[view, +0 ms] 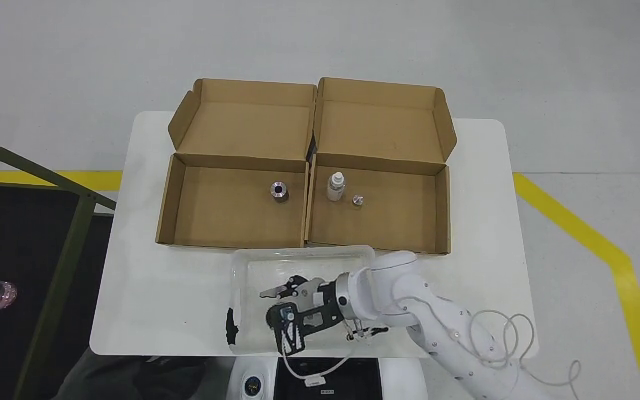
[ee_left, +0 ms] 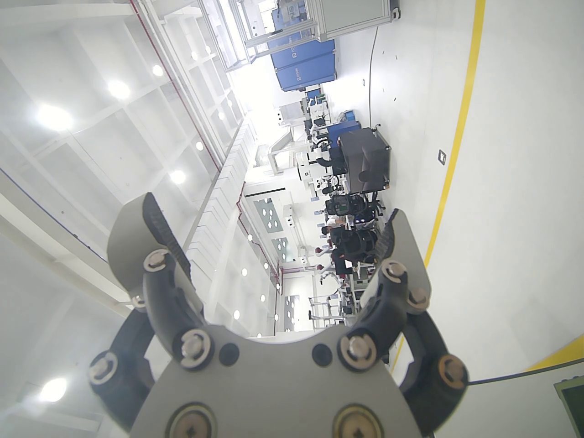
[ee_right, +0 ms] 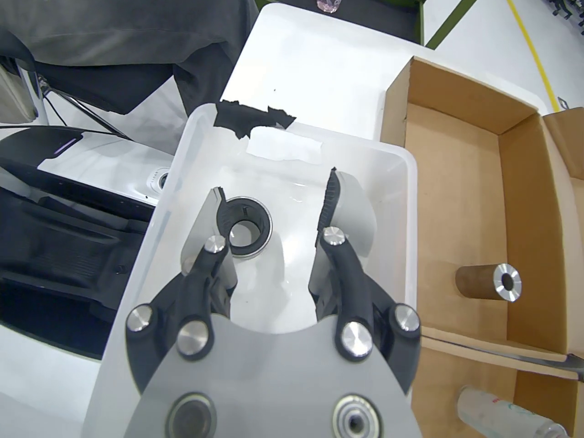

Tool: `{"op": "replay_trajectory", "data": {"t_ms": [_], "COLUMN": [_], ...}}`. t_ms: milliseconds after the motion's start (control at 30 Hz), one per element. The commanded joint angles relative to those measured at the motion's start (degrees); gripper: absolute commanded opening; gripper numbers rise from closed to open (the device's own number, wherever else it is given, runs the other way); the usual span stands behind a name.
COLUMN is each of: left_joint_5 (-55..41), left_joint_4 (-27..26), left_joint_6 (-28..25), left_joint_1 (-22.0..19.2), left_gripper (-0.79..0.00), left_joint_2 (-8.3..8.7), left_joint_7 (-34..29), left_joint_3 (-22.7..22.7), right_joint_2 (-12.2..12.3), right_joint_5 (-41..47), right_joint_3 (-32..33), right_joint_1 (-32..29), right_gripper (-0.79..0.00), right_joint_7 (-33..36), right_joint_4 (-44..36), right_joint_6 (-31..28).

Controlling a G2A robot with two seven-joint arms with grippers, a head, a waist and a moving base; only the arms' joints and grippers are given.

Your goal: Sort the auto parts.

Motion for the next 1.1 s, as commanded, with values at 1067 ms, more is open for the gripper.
{"op": "replay_trajectory", "data": {"t_ms": [1067], "left_joint_5": [0.0], "left_joint_4": [0.0], "left_joint_6": [0.0], "left_joint_1": [0.0], "left_gripper": [0.0], "left_joint_2": [0.0], "left_joint_7": [0.0], "left_joint_3": [0.0], "right_joint_2": [1.1], "right_joint_5": [0.2], "right_joint_3": [-9.7], "right_joint_1": [8.5], "right_gripper": [-0.286], "right_joint_7": [-3.4], "right_joint_4": [12.5], "right_joint_6": [1.6]}}
